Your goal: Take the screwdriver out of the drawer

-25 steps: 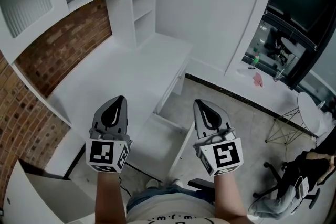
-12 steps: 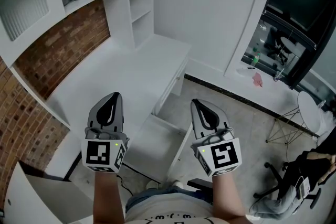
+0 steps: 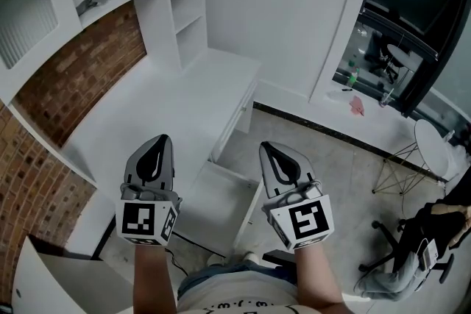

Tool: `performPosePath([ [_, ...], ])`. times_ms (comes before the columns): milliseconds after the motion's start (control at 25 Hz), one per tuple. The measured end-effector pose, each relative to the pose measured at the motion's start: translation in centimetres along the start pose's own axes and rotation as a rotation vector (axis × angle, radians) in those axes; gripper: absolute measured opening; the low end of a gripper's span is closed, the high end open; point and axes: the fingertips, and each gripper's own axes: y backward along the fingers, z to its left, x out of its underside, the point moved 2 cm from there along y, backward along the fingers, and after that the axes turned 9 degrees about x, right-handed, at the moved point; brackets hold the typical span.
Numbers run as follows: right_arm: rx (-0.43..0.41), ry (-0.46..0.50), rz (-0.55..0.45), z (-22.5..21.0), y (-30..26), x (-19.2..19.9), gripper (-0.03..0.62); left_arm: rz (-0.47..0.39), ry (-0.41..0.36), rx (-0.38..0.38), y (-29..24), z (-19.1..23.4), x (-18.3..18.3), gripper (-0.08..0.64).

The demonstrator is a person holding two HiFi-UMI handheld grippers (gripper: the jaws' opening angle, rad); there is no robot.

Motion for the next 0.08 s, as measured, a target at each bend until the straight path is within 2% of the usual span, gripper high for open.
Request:
performPosePath([
  [80, -0.006, -0.002, 0.0, 0.07, 0.05, 0.03, 0.009, -0.003, 0.006, 0.005, -0.02, -0.22, 0.01, 0.014],
])
